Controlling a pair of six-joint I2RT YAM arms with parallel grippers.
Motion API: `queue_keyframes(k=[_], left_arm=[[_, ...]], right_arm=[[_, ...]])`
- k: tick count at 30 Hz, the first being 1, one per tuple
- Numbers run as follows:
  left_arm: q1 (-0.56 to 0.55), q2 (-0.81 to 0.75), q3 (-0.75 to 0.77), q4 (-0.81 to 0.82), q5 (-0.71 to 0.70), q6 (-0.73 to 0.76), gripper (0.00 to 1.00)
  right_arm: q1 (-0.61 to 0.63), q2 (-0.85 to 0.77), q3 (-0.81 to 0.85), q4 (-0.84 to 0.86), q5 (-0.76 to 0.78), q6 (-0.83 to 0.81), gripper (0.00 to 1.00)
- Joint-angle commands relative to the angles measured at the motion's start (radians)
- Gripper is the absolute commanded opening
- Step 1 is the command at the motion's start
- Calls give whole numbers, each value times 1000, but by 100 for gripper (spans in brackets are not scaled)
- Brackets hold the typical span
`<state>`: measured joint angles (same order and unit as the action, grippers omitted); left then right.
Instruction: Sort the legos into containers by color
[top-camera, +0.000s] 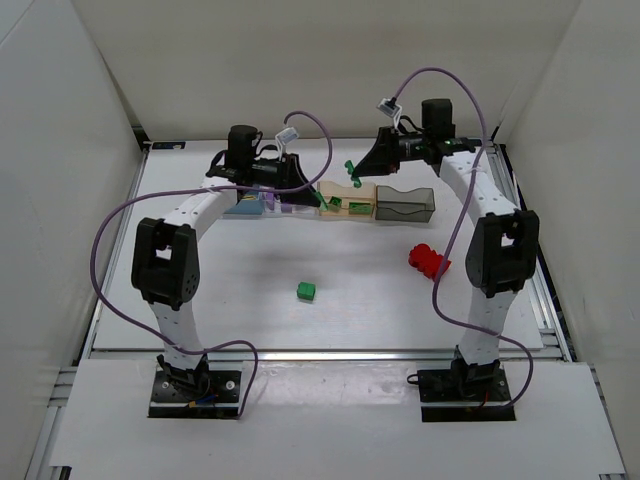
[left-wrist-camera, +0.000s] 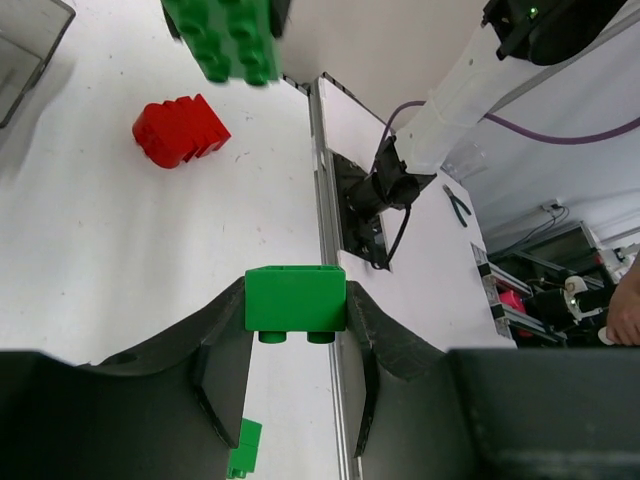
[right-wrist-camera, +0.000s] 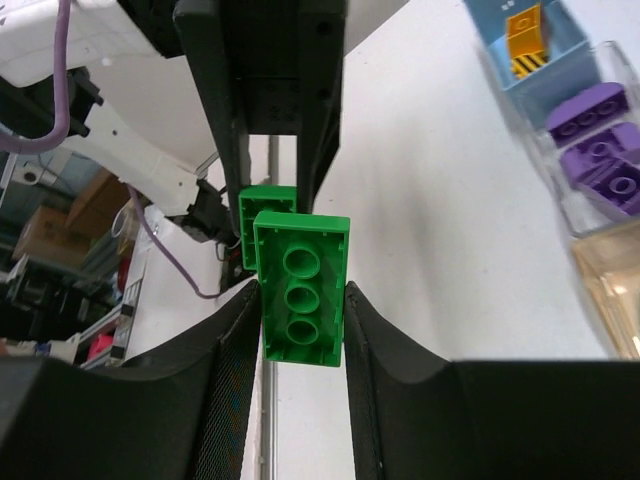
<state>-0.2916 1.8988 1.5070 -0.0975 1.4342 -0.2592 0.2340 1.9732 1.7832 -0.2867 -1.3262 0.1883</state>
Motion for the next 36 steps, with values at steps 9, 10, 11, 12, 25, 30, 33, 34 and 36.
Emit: queue_keyframes(k=[9,10,11,12,25,30,33,34,36], left_arm=[[11,-81,7,-82,-43,83,29],[14,-98,4,-85,-69,86,29],[23,-107,-1,-79,-124,87,29],[26,-128,-5,-76,-156,92,29],[69,-195,-25,-91,-359,83,30],[81,-196,-30,-97,-370,90,31],[88,-191,-24,-100,-370,92,31],[91,-190,-24,-100,-370,94,31],[94,-185,-19,-100,-373,94,32]], right_arm=[[-5,-62,18,-181,176,-246,0],[-5,-63,22,-209,240,-294,0],[-2,-65,25,-221,299,-324,0],[13,-65,27,-245,424,-357,0],[93,53,93,-230,926,-699,0],[108,98,99,-246,955,-779,0],[108,124,113,-261,943,-788,1],[110,128,113,-259,940,-790,1],[111,142,110,-261,934,-794,1]])
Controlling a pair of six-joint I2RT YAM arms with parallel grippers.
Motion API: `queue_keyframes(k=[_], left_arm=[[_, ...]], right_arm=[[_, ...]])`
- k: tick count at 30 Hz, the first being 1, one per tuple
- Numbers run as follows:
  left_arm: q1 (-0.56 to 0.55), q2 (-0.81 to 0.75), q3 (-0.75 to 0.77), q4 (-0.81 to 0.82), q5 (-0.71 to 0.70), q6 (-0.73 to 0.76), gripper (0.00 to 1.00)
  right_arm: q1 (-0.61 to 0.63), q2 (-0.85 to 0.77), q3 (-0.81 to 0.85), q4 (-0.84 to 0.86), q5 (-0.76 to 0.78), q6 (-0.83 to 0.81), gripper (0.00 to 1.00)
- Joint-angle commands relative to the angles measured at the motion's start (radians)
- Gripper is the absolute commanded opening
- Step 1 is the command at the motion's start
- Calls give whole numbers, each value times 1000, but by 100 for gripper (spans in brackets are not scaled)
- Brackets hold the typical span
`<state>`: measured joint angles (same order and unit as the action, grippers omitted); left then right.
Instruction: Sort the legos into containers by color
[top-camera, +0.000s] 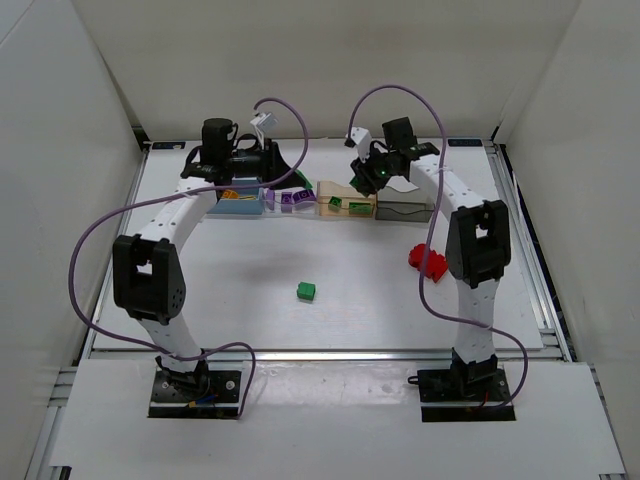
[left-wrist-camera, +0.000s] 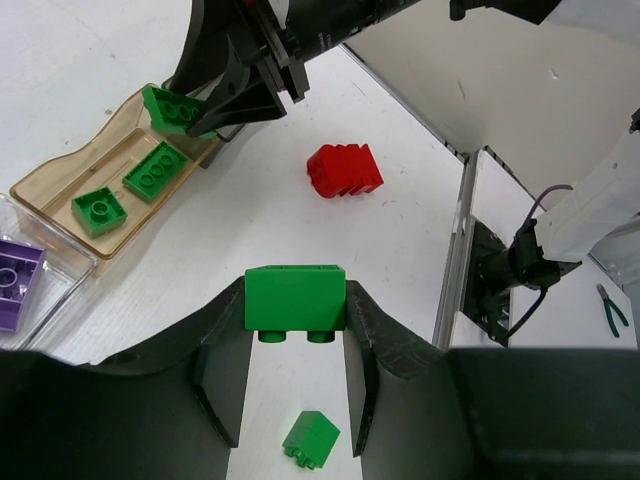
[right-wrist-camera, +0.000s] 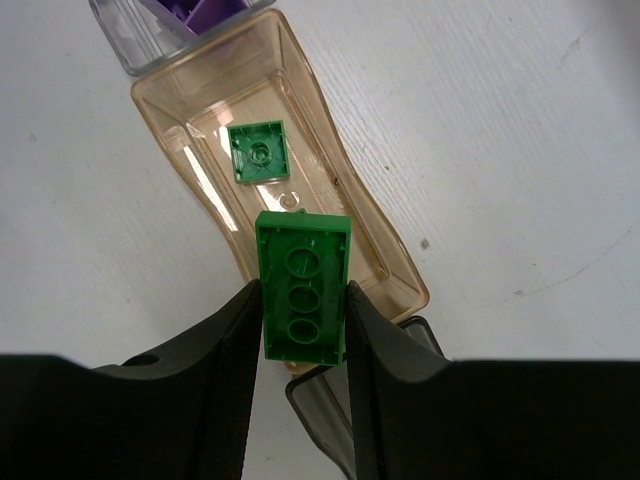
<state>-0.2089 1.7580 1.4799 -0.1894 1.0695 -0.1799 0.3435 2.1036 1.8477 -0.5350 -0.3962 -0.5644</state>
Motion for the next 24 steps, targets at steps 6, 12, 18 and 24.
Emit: queue_keyframes(k=[6,12,18,24], left_arm=[[22,-23,37,-33,-14,36,32],[25,-12,40,-36,-25,46,32],[19,37,62,-35,-65,54,34],[-24,147,170,-94,-210,108,34]], right_arm=[[14,61,64,-6,20,-63,17],[26,76,79,-5,13,-58,45],[35,26,59,13,-6,0,79],[12,-121,6,55,-4,110,82]])
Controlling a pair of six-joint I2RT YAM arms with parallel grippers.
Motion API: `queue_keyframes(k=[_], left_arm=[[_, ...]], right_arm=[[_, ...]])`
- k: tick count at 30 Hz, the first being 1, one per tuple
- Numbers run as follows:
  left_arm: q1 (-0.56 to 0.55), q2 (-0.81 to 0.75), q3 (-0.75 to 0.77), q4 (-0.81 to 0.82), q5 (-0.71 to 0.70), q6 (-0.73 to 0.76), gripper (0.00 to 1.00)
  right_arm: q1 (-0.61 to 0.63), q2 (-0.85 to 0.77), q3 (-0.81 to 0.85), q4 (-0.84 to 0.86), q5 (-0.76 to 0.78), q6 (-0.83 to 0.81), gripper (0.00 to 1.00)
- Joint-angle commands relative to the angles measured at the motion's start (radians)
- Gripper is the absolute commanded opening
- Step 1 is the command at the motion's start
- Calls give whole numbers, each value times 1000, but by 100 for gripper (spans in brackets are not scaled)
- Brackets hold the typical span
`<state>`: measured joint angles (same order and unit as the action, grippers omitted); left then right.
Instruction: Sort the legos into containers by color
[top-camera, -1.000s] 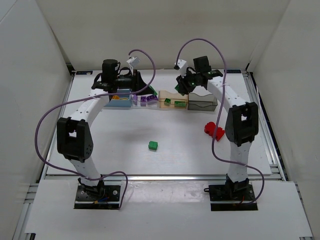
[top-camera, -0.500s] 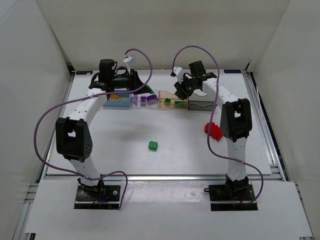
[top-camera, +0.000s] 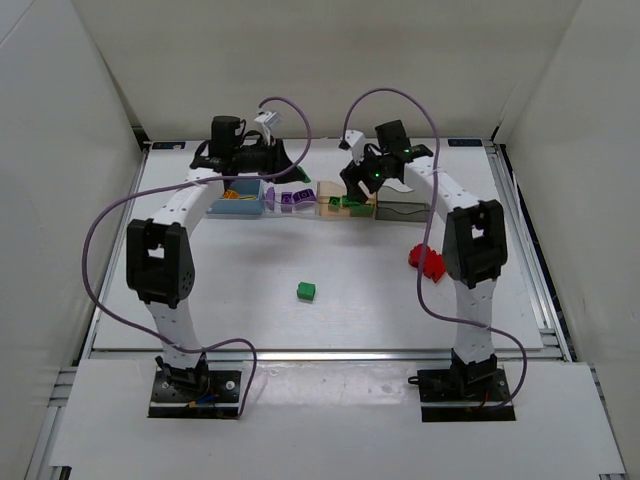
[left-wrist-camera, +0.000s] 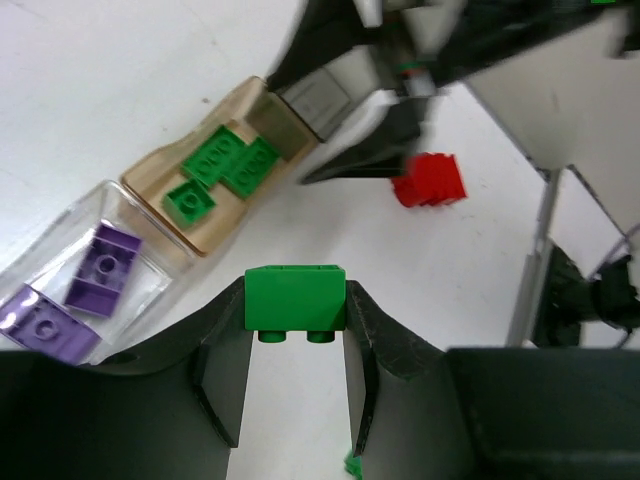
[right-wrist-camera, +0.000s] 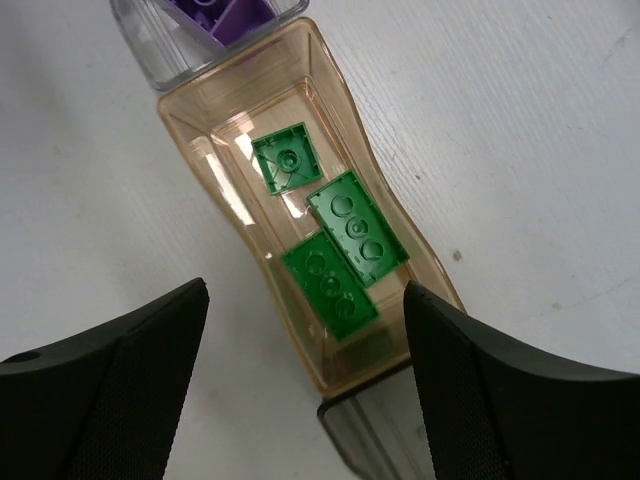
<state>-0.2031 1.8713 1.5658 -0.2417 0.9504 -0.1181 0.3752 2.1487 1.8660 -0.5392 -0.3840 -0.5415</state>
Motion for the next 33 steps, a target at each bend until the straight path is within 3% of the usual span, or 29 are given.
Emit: queue_keyframes(k=[1,10,24,25,29,33], left_arm=[[-45,49,98,-44,-113,49,34],[-107,253,298,-99,-194,69,37],[-176,451,488,-146,-255,78,46],[-180,462,503,-156,-259,83,48],[-193,497,545,-174,-271,80,73],[-191,489,553,-174,-268,86,80]], right_arm=[[-27,-196,-28,65,-22,109,82],[-104,-472,-226,71,-55,265,83],[-150,-575,-330,44,-52,249,83],[-147,-576,-332,44,-50,245,83],[-150,-573,-327,31,-47,232,83],[-150,-572,-332,25,-58,213,83]])
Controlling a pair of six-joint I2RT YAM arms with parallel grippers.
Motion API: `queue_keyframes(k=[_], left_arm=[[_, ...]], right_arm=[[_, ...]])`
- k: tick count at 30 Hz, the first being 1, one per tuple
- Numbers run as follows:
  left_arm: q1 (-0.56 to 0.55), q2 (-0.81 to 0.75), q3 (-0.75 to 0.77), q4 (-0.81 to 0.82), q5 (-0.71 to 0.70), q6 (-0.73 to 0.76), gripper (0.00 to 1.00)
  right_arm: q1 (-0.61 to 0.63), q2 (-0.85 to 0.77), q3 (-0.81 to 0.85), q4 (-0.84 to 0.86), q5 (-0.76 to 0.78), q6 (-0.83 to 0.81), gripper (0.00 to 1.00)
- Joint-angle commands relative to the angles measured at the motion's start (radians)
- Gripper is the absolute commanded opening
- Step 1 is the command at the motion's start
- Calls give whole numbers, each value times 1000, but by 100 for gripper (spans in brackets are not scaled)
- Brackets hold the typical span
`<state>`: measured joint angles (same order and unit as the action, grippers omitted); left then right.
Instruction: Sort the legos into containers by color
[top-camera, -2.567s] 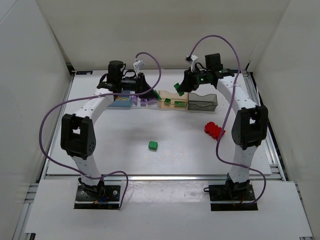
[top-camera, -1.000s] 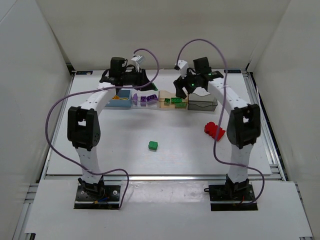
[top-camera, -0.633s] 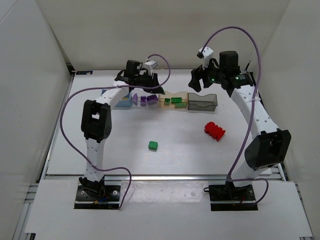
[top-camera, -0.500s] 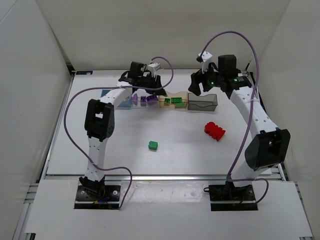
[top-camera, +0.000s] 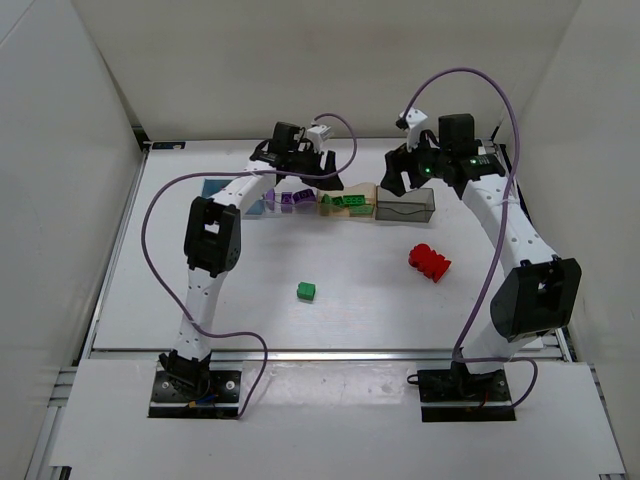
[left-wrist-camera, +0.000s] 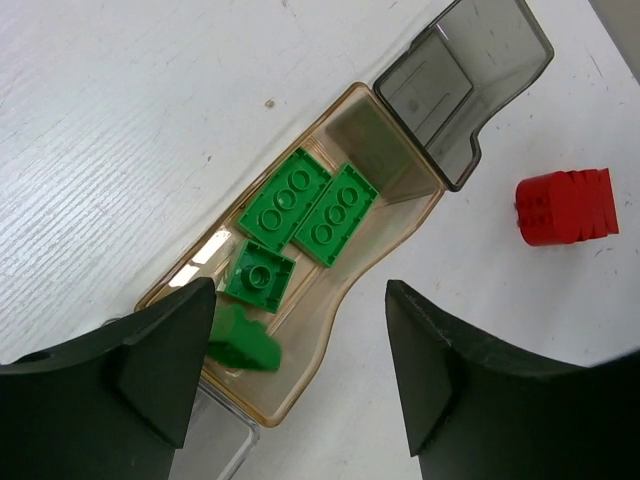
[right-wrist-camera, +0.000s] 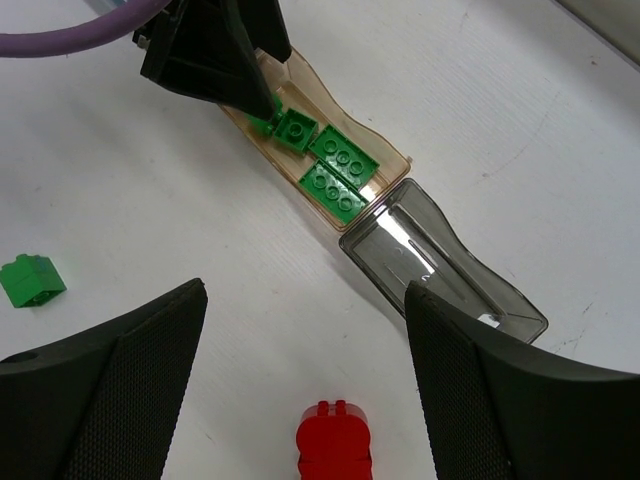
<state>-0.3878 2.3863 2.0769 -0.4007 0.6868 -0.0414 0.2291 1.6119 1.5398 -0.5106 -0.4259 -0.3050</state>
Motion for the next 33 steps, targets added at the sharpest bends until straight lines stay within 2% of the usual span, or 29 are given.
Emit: queue_keyframes(k=[1,5,8,10,14,15,18,21,23,24,25,28,29,33], left_arm=[[-6,-38,40,-18,-6,11,80],[7,-142,20,11,10,-21,77],[29,-268,5,5,11,-92,77],[62,-376,-40,-9,26,-144,77],[148,-560,-174,-82,14,-147,78],[171,-629,-251,-92,17,-141,78],[268,-720,-336,-197,26,-82,83],[360,-786,-380,-300,48,-48,88],[409,-835,-443,-316,59,-34,95],[453,-890,-468,-313,69,-32,99],[470,-918,-492,-306,74,-32,99],[506,-1035,-607,-303,59,-8,99],[506,-1088,-627,-306,48,9,99],[506,-1191,-725,-323,-7,15,100]], right_arm=[[-4,-33,-7,-6,-16,-23,83],[-10,-38,-20,-20,-59,-60,83],[-10,-49,-41,-95,-193,-170,81],[-10,-56,-72,-158,-321,-242,80],[15,-64,-128,-181,-441,-263,79],[50,-67,-142,-181,-447,-272,79],[149,-70,-187,-169,-429,-322,78],[257,-55,-210,-120,-418,-298,77],[306,-50,-269,-53,-369,-243,76],[331,-53,-299,55,-344,-202,75],[370,-56,-332,126,-265,-137,75],[426,-61,-446,346,-164,55,75],[441,-61,-492,419,-140,79,75],[503,-63,-576,509,-62,89,75]])
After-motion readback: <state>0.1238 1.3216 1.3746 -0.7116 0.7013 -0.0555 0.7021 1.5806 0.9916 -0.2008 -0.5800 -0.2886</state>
